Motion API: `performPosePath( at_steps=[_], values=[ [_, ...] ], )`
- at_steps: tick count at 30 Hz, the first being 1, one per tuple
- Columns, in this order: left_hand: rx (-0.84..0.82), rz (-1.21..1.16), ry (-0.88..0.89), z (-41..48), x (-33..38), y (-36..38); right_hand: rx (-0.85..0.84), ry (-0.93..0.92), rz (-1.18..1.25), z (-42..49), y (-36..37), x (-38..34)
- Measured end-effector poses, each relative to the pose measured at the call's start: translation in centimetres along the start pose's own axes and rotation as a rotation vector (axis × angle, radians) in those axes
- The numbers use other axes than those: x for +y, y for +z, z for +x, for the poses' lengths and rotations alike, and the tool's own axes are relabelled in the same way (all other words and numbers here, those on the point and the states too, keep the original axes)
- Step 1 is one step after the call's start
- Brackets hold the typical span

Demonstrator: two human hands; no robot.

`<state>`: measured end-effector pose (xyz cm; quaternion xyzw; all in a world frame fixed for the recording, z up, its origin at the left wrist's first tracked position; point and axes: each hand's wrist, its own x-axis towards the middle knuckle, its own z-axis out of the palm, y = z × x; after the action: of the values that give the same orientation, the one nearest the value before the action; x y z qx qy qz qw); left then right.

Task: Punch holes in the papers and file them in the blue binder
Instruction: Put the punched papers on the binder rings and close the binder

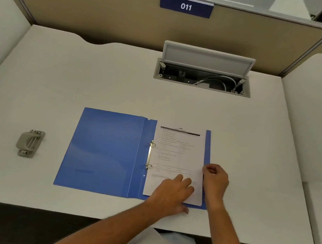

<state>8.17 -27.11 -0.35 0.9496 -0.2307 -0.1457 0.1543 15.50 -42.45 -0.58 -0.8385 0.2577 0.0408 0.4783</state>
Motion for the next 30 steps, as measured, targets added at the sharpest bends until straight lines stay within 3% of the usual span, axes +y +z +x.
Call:
performPosePath(
  at_steps=[8,12,20,27,30],
  values=[
    [0.214,0.219,0.152,-0.6,-1.4,3.1,-0.12,0.153,0.149,-0.6,-2.3,2.8],
    [0.158,0.242,0.035,-0.3,-1.5,3.4,-0.117,0.191,0.208,-1.1,-2.3,2.8],
    [0.077,0.341,0.087,-0.5,-1.6,4.1,-0.034,0.218,0.169,-2.2,-1.9,3.6],
    [0.097,0.152,0.16,-0.6,-2.7,1.6,-0.122,0.31,0.315,-2.6,-3.0,3.1],
    [0.171,-0.08,0.052,-1.2,-3.5,0.5,-0.124,0.292,0.334,-2.6,-3.2,2.8]
  ],
)
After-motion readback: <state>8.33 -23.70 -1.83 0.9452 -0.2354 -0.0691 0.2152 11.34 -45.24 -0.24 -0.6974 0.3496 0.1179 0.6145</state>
